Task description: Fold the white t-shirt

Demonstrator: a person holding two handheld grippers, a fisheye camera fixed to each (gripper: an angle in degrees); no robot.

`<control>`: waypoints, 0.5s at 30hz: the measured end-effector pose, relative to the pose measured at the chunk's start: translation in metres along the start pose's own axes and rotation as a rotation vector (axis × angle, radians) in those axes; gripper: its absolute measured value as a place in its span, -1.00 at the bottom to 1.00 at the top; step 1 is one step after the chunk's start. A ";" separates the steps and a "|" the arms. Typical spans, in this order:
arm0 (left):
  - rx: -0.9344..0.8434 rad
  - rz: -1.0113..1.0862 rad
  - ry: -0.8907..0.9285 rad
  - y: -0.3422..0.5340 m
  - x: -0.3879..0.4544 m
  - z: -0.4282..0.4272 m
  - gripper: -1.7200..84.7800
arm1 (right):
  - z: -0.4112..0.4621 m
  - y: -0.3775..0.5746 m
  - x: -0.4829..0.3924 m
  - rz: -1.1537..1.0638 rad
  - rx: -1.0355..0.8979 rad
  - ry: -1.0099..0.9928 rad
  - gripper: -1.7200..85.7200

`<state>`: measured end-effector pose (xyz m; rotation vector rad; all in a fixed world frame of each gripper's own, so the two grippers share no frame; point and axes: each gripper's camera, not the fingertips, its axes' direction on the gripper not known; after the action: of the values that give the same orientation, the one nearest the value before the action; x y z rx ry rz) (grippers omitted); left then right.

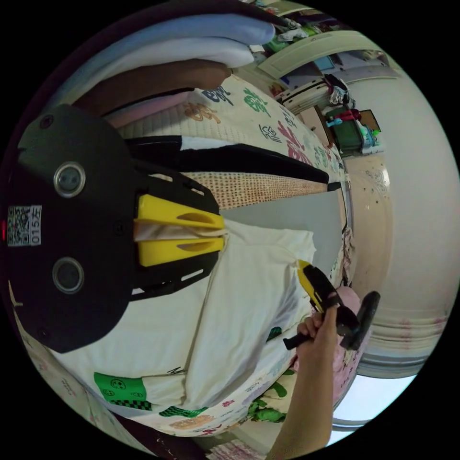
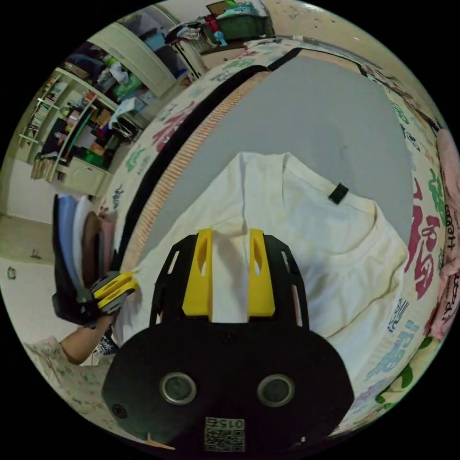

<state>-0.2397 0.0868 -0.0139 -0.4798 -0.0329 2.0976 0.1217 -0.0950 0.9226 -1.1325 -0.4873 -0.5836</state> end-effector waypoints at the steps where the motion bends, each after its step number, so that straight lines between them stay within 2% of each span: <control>1: 0.004 -0.002 -0.001 0.006 -0.003 -0.001 -0.93 | 0.001 -0.003 -0.005 -0.005 0.005 0.014 -0.76; 4: 0.029 -0.033 -0.012 0.022 -0.013 -0.006 -0.94 | 0.011 -0.023 -0.032 -0.043 -0.034 0.025 -0.91; 10: 0.100 -0.232 -0.138 0.049 -0.054 -0.018 -0.95 | -0.011 -0.072 -0.088 -0.098 0.077 0.019 -0.95; 15: -0.034 -0.308 -0.152 0.066 -0.079 0.018 -0.95 | 0.029 -0.114 -0.133 -0.145 -0.059 0.135 -0.94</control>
<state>-0.2615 -0.0113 0.0146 -0.3131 -0.2178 1.8285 -0.0550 -0.0780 0.9273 -1.1109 -0.4399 -0.7997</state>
